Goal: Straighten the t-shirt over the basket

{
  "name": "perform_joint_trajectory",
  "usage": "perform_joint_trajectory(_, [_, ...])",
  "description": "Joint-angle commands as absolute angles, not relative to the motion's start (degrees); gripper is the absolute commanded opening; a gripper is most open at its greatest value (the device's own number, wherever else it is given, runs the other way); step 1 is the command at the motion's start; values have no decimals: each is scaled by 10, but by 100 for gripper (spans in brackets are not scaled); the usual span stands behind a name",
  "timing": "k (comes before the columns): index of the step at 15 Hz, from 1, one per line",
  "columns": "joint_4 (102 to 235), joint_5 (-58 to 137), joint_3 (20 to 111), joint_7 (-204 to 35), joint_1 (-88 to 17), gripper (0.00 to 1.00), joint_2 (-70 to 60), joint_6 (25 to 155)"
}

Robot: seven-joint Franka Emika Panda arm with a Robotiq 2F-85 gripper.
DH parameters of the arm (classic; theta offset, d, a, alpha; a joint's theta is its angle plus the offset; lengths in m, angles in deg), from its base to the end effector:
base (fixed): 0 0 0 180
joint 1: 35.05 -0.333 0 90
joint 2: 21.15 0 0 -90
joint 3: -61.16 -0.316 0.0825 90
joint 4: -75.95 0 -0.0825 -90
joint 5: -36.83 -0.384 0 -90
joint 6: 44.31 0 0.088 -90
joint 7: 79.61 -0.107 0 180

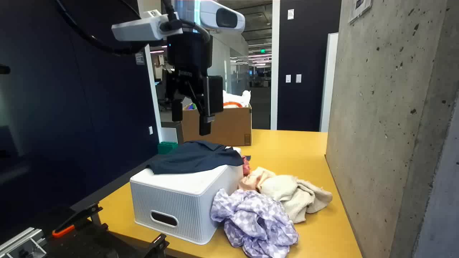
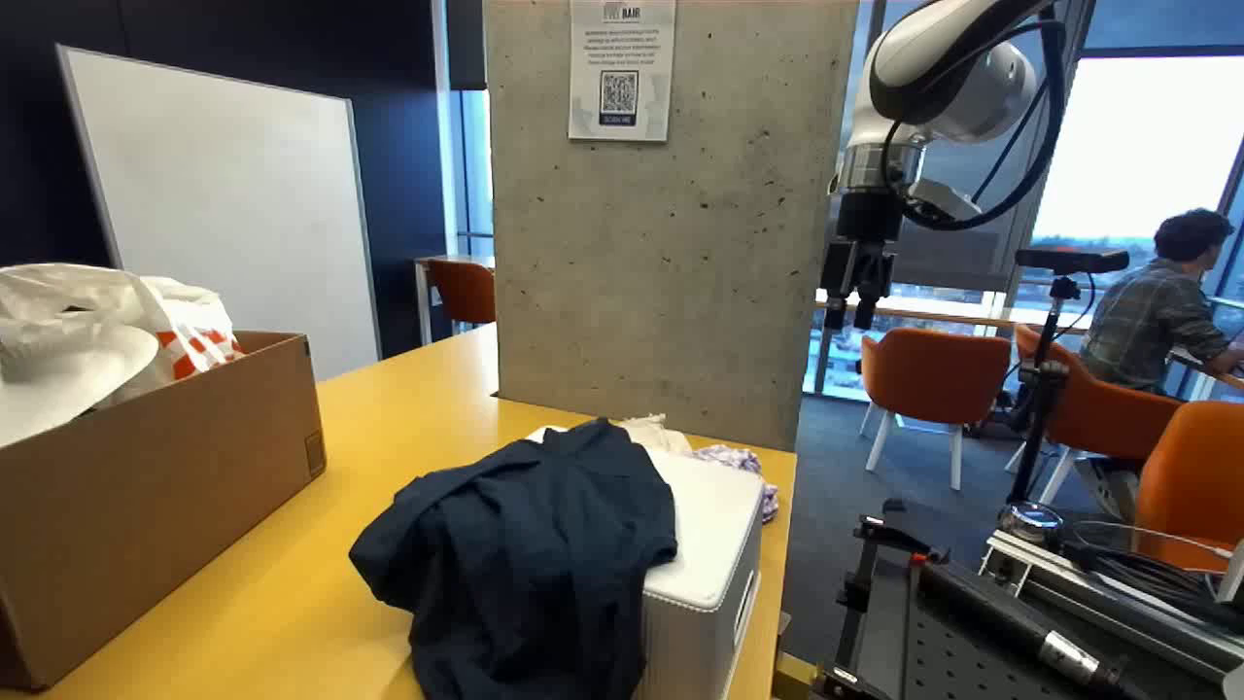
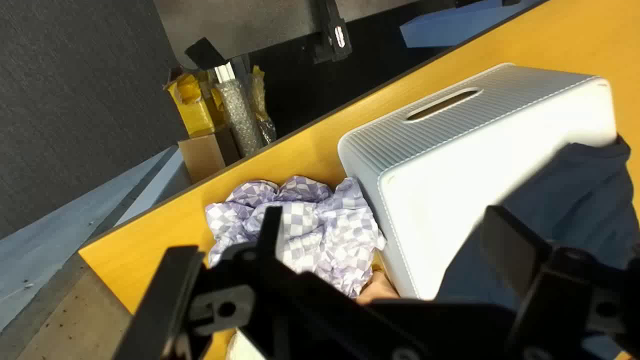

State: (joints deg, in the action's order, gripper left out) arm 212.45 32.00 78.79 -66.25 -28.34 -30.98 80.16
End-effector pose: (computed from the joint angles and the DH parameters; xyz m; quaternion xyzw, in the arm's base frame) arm 0.4284 -0.1908 0.3815 -0.9910 0.1173 0.0032 0.0645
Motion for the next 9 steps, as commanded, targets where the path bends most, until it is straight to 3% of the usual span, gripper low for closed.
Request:
perform_joint_trajectory(1, [2123, 317, 773, -660, -268, 100, -309, 800])
perform_joint_trajectory(9, [2130, 265, 755, -675, -281, 100, -292, 825])
